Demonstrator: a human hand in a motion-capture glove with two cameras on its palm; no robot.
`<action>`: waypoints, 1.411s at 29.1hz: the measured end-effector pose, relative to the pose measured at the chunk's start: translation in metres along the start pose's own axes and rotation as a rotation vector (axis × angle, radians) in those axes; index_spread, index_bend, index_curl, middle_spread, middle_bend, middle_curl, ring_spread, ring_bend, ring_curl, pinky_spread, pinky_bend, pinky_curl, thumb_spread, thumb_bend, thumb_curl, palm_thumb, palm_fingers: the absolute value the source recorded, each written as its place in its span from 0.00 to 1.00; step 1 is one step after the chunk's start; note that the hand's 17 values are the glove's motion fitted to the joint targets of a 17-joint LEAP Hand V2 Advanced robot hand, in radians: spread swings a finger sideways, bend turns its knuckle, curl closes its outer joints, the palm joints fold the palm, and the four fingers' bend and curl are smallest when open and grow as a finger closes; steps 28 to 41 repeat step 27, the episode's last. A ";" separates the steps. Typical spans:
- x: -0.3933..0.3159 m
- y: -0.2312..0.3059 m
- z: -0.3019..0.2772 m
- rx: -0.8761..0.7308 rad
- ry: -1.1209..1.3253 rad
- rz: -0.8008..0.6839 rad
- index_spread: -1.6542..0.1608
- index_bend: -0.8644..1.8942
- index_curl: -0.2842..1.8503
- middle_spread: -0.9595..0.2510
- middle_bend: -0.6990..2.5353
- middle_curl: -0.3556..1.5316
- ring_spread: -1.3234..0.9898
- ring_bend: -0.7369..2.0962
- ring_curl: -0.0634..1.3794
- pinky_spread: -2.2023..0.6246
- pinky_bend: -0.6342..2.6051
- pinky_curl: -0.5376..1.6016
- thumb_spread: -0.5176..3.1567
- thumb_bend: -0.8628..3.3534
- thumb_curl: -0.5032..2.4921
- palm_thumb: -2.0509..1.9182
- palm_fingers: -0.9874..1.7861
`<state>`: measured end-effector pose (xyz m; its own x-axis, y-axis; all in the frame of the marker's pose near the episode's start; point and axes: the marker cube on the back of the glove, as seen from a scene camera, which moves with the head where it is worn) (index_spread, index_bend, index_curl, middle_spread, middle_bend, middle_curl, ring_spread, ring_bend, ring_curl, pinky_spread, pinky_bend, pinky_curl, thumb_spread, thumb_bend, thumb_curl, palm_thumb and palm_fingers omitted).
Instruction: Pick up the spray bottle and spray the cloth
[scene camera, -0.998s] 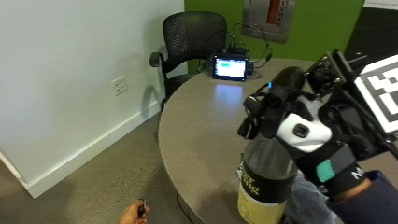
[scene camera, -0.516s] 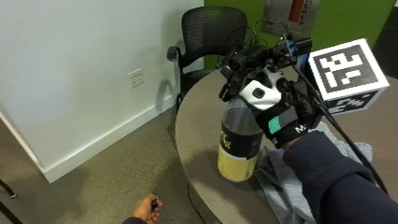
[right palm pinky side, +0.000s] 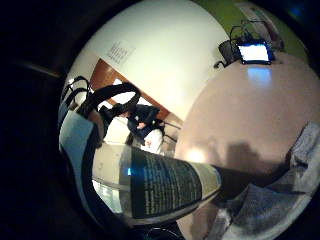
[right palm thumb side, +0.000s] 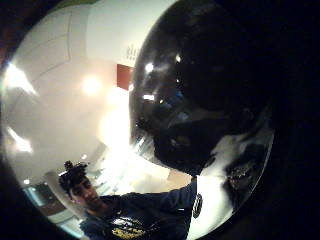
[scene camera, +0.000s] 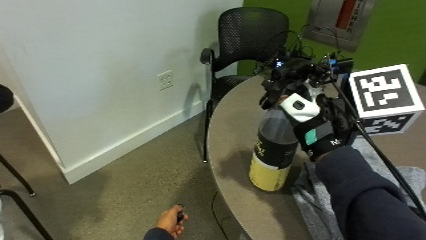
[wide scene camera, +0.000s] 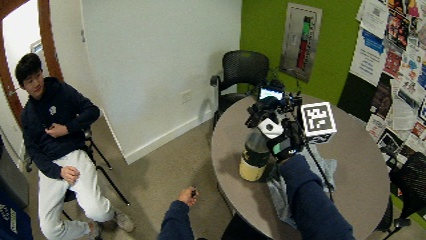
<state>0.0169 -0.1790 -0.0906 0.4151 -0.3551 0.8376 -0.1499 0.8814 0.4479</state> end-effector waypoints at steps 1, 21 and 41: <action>0.002 0.001 0.001 -0.021 0.002 0.005 0.76 0.40 0.41 0.67 0.40 0.44 0.48 0.47 0.34 0.67 0.32 0.43 0.37 0.20 0.39 0.74 0.85; 0.010 0.100 -0.074 -0.418 0.123 -0.013 0.71 0.38 0.31 0.73 0.32 0.39 0.52 0.37 0.27 0.81 0.33 0.42 0.43 0.20 0.36 0.70 0.59; 0.005 0.155 -0.098 -0.358 0.199 -0.013 0.72 0.38 0.31 0.74 0.31 0.39 0.53 0.37 0.26 0.82 0.30 0.41 0.44 0.20 0.35 0.70 0.62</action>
